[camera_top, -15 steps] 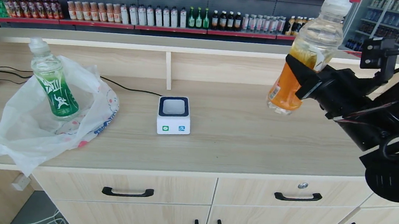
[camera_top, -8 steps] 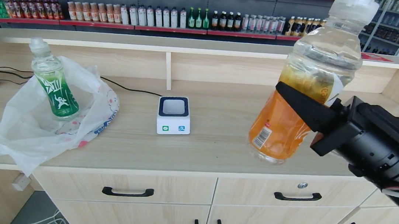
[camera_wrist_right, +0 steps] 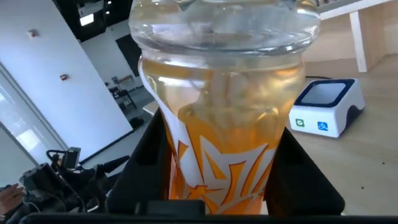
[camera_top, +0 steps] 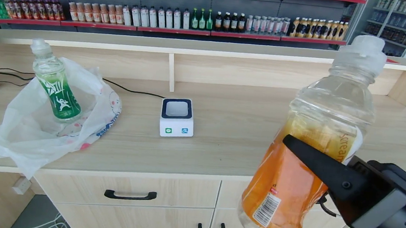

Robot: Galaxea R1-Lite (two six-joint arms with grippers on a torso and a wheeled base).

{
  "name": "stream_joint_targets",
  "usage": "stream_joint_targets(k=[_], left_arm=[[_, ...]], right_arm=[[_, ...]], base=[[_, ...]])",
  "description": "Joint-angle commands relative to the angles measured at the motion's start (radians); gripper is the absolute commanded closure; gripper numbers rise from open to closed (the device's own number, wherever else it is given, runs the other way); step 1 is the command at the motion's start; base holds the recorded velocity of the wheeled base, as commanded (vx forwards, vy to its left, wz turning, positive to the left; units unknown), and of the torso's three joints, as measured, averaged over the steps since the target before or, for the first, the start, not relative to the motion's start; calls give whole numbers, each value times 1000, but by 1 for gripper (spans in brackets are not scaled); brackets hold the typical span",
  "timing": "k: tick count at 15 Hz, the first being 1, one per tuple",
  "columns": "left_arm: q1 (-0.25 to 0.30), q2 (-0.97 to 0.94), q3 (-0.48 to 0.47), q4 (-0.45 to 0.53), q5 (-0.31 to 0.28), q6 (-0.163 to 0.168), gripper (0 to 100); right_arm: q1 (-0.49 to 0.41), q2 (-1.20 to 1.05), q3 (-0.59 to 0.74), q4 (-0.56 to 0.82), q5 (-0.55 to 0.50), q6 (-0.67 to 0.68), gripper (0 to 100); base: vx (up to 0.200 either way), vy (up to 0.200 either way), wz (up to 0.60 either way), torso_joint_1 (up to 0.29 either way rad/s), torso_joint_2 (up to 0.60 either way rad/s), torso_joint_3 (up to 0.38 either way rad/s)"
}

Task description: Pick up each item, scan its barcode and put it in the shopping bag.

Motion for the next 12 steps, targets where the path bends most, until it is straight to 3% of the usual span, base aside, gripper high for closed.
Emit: stream_joint_targets(k=[1, 5, 12], left_arm=[[1, 0, 0, 0, 0, -1, 0], [1, 0, 0, 0, 0, -1, 0], [1, 0, 0, 0, 0, -1, 0]], right_arm=[[28, -20, 16, 0, 1, 38, 100], [62, -11, 42, 0, 1, 131, 100], [110, 68, -159, 0, 1, 336, 100]], base=[[0, 0, 0, 0, 0, 0], [0, 0, 0, 0, 0, 0], [0, 0, 0, 0, 0, 0]])
